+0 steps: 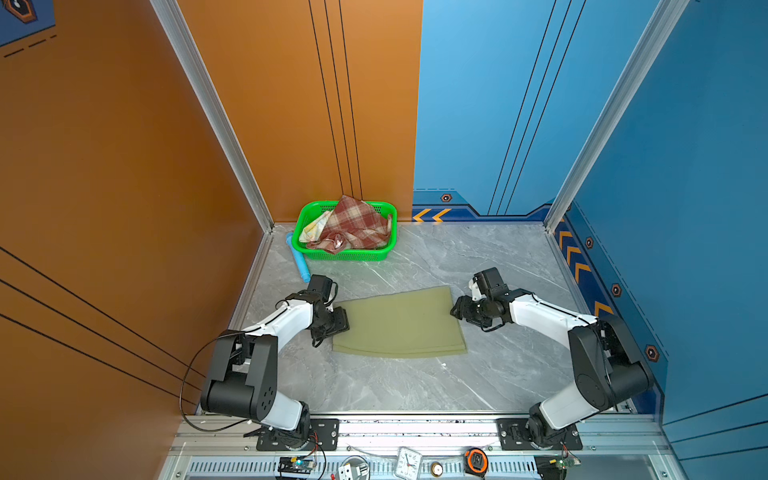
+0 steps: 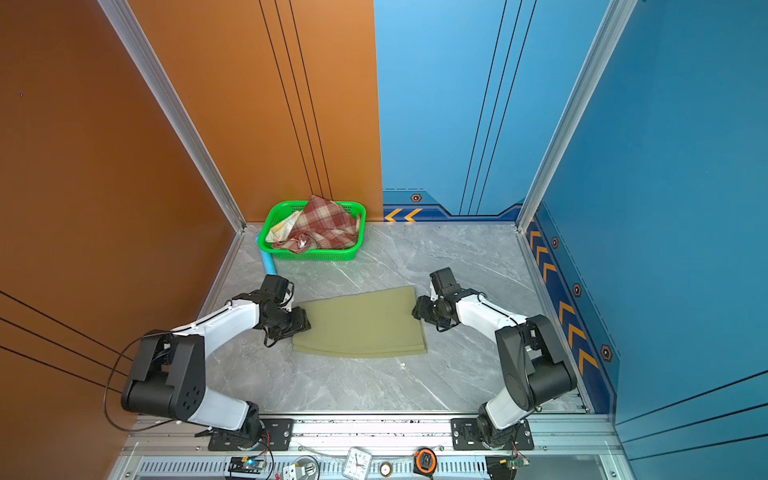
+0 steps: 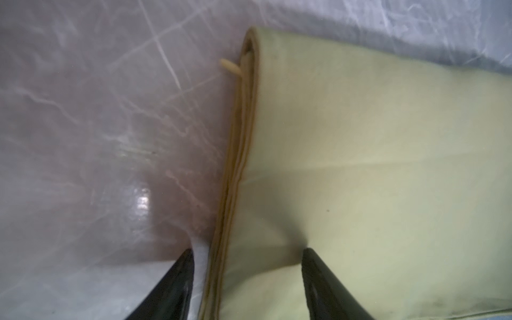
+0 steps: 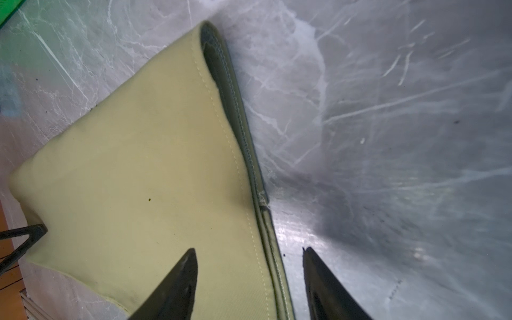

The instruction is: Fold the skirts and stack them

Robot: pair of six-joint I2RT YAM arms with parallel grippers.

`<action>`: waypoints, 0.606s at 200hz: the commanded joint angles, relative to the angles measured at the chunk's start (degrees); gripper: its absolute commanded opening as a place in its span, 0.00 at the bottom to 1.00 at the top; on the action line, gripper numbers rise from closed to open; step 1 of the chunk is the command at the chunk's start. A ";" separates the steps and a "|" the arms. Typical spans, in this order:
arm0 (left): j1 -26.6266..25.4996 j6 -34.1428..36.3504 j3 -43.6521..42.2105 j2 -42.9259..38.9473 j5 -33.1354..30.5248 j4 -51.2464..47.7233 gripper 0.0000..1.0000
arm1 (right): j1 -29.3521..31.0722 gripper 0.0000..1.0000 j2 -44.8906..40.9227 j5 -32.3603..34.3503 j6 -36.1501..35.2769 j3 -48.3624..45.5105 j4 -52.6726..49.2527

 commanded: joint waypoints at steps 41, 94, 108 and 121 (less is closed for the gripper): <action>-1.20 0.17 0.80 3.73 -2.32 2.73 0.50 | 0.67 0.61 -0.74 -2.05 0.63 -1.74 2.17; -1.60 -0.38 1.02 4.64 -3.56 5.89 0.00 | -0.28 0.60 -0.65 -2.65 1.84 -2.72 4.69; -2.02 -0.37 1.89 4.04 -4.87 5.77 0.00 | -0.48 0.59 -0.43 -2.51 2.25 -3.28 5.80; -2.34 -0.27 2.71 3.31 -6.16 5.36 0.00 | -0.74 0.58 -0.30 -2.41 2.62 -4.12 7.10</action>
